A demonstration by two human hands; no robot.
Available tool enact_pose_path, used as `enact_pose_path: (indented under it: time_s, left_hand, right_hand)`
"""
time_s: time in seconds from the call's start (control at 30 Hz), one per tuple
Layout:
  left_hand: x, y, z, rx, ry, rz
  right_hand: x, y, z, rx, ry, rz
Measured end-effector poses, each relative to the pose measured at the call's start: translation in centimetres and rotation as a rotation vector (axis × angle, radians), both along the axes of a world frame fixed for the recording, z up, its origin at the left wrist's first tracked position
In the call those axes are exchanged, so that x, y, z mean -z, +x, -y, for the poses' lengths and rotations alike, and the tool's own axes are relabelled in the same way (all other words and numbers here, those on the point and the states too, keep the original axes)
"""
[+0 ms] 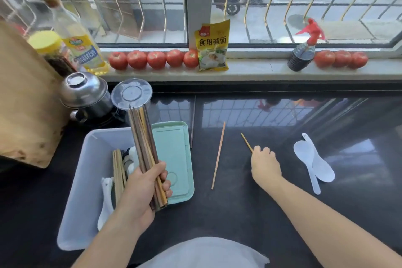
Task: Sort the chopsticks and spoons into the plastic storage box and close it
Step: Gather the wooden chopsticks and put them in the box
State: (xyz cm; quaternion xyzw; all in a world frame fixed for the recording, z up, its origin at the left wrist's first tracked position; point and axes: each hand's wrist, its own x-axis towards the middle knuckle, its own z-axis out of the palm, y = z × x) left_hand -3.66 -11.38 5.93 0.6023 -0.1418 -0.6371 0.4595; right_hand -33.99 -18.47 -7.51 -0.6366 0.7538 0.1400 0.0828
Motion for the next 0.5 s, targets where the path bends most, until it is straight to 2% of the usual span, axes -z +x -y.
enact_pose_path:
  time_s: [0.07, 0.17, 0.2, 0.27, 0.37, 0.43, 0.5]
  left_hand:
    - [-0.2, 0.1, -0.2, -0.005, -0.003, -0.005]
    - [-0.3, 0.3, -0.3, -0.013, -0.012, -0.011]
    - [-0.3, 0.3, -0.3, -0.022, -0.002, -0.009]
    - [-0.2, 0.4, -0.1, -0.037, 0.017, -0.009]
    - [-0.1, 0.3, -0.1, -0.034, 0.036, -0.006]
    - [-0.2, 0.4, 0.0, -0.035, 0.035, -0.002]
    - [-0.4, 0.5, 0.1, -0.045, 0.031, -0.004]
  right_hand:
    - [0.0, -0.9, 0.3, -0.072, 0.011, -0.032]
    - [-0.4, -2.6, 2.8, -0.184, -0.168, 0.111]
    - [-0.5, -2.8, 4.4, -0.278, -0.217, 0.155]
    - [-1.0, -2.0, 7.6, -0.609, -0.257, 0.173]
    - [-1.0, 0.9, 10.7, -1.139, -0.176, 0.139]
    - [-0.6, 2.1, 11.4, -1.336, -0.125, 0.127]
    - [-0.1, 1.8, 11.1, -1.392, -0.113, 0.148]
